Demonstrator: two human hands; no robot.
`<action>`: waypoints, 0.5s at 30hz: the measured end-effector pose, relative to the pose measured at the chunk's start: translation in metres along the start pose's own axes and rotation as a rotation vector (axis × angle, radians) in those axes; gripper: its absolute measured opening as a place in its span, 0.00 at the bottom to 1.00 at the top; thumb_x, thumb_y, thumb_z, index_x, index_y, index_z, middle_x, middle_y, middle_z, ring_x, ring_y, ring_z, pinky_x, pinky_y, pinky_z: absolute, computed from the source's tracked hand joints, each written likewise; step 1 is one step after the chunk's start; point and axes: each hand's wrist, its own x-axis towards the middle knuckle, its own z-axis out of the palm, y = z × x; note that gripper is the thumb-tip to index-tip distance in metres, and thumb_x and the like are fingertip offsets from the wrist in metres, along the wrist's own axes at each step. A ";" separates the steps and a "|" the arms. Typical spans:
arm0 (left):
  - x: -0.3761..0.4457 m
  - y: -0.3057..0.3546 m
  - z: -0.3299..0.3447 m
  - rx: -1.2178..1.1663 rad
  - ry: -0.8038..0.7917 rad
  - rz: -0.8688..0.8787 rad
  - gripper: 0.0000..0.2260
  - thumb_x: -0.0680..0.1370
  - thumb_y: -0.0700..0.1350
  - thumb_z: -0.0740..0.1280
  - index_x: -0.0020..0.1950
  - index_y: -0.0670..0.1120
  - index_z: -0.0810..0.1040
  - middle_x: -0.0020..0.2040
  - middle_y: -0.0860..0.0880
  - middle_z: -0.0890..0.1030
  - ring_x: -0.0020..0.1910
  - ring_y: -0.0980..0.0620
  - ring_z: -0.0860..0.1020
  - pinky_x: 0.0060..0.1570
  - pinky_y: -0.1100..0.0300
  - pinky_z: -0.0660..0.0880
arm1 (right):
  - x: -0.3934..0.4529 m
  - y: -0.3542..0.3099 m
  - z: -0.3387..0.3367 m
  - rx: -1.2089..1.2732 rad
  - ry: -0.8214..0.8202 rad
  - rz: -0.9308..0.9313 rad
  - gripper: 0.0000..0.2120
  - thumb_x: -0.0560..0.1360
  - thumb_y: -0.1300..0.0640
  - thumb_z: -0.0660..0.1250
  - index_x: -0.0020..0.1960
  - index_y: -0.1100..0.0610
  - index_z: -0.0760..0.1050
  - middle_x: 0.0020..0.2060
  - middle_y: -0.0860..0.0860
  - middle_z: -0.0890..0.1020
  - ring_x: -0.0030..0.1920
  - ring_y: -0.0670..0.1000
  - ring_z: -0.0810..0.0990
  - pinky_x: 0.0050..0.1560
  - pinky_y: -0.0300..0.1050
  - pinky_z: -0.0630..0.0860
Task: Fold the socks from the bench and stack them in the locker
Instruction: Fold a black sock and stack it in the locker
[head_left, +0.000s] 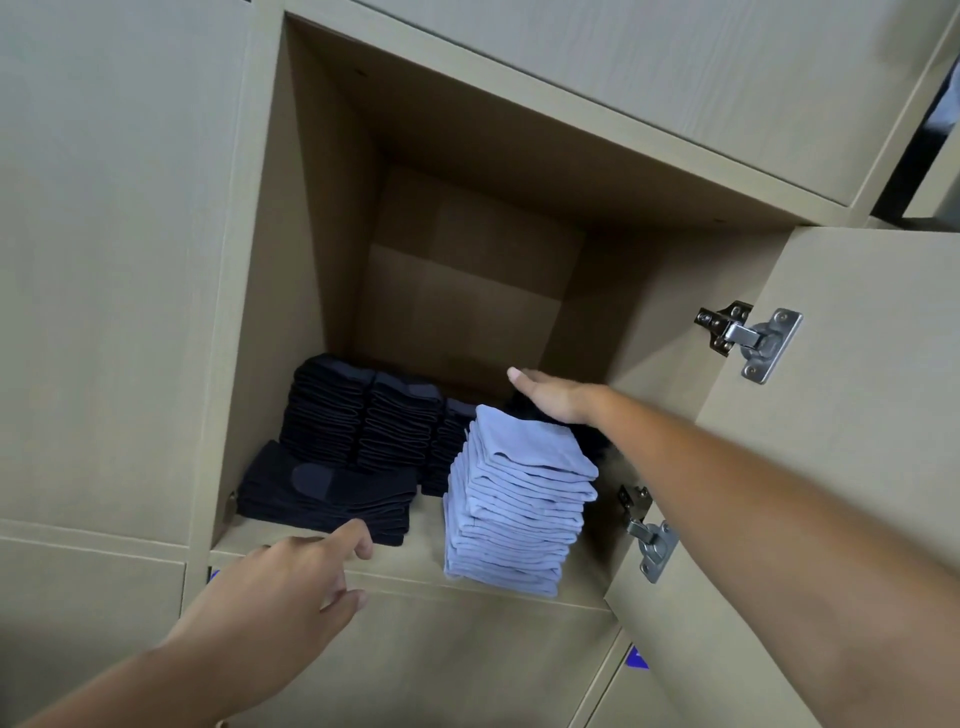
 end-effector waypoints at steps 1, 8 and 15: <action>-0.001 -0.001 0.000 0.006 -0.004 0.000 0.11 0.82 0.61 0.60 0.61 0.63 0.62 0.48 0.63 0.80 0.47 0.60 0.78 0.46 0.63 0.74 | 0.004 0.003 0.009 0.012 -0.054 0.022 0.40 0.77 0.24 0.40 0.83 0.44 0.44 0.83 0.48 0.48 0.82 0.55 0.46 0.80 0.61 0.43; -0.004 -0.010 -0.003 0.028 -0.019 -0.008 0.11 0.81 0.62 0.60 0.59 0.65 0.61 0.47 0.64 0.80 0.47 0.58 0.78 0.49 0.61 0.75 | 0.009 0.012 0.039 0.031 -0.086 0.109 0.42 0.73 0.21 0.38 0.81 0.39 0.36 0.82 0.52 0.43 0.81 0.59 0.38 0.77 0.67 0.36; -0.008 -0.016 -0.012 0.064 -0.009 -0.022 0.10 0.82 0.61 0.61 0.60 0.63 0.63 0.46 0.64 0.80 0.48 0.58 0.78 0.47 0.64 0.73 | 0.007 0.007 0.035 -0.067 -0.002 0.098 0.46 0.68 0.18 0.36 0.81 0.38 0.39 0.83 0.53 0.48 0.82 0.62 0.44 0.77 0.68 0.41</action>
